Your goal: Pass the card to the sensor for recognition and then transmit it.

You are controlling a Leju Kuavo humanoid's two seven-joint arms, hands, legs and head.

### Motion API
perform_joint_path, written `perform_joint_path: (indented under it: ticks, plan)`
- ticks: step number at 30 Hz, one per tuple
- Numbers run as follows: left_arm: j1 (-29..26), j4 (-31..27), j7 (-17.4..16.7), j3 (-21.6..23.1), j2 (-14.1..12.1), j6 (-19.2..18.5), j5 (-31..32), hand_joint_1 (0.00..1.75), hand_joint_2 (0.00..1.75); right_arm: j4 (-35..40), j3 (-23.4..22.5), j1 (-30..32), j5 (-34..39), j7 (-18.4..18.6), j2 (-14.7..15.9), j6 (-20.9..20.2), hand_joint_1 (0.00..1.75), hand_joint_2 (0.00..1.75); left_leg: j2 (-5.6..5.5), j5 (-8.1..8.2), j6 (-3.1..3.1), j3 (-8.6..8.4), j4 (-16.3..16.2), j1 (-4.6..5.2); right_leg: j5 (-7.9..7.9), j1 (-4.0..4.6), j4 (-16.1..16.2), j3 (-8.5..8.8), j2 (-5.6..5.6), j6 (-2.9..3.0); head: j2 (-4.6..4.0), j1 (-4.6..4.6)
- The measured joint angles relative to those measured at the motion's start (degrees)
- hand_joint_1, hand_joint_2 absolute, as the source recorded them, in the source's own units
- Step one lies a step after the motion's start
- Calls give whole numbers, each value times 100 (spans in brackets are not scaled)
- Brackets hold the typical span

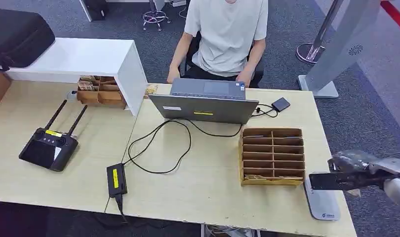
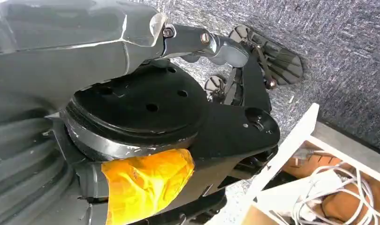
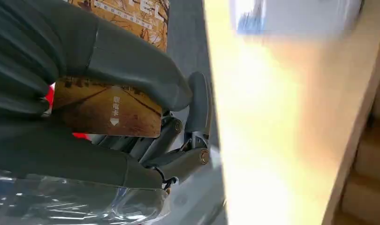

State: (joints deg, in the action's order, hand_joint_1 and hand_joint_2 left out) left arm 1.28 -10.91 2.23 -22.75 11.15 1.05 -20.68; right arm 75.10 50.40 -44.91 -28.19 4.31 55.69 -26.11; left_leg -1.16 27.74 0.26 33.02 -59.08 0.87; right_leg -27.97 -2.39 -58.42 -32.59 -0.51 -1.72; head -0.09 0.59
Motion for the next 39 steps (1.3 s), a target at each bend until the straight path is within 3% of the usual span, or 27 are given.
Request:
perform_joint_path:
  ticks: [3,6,7,13,14,17,19,24,29,39]
  plan:
    - [-5,0,33,-11,2,-13,-7,0,175,35,-88,-350,-334,-75,-90,851,175,175,-6,0,0,-1,0,-2,0,2,0,1,-6,0,0,-2]
    - [-5,0,37,-13,2,-24,11,0,175,94,-327,-294,-959,-114,-260,2096,175,175,-12,0,0,0,0,-3,-1,3,1,2,-12,0,0,0]
    - [-5,0,37,-13,4,-24,13,0,175,118,-430,-239,-1100,-123,-312,2304,175,175,-13,0,0,1,0,-3,-1,3,1,1,-13,0,0,-2]
    - [-6,0,37,-13,7,-26,24,0,175,173,-736,-48,-1285,-153,-461,2446,175,175,-14,0,0,4,0,-2,-1,2,2,0,-13,-1,0,-2]
    - [-6,0,37,-13,4,-26,46,0,175,186,-791,18,-1426,-166,-481,2642,175,175,-15,0,0,4,0,-2,-1,2,3,1,-15,-1,0,0]
    - [-4,0,26,-13,7,-26,146,0,175,325,-1227,493,-2292,-173,-612,4178,175,175,-22,0,0,4,0,-3,-2,3,4,2,-24,-1,0,-2]
    - [-1,0,5,-13,7,-22,207,0,175,494,-1660,935,-2847,-173,-743,4719,175,175,-23,0,0,4,0,-3,-2,3,4,3,-25,-1,0,0]
    - [9,0,-26,-13,7,-17,328,0,175,837,-2535,1704,-3270,-212,-911,4864,175,175,-20,1,0,6,0,-3,-3,3,3,2,-23,-1,0,0]
    - [29,-2,-105,-13,7,17,446,0,175,979,-3081,2007,-3820,-260,-1106,5056,175,175,-15,1,0,6,1,-3,-2,3,2,2,-18,-1,0,-2]
    - [69,0,-197,2,7,87,595,0,175,756,-3270,1921,-4357,-326,-1559,5037,175,175,-11,-1,0,7,1,-3,-1,3,1,2,-15,0,0,-2]
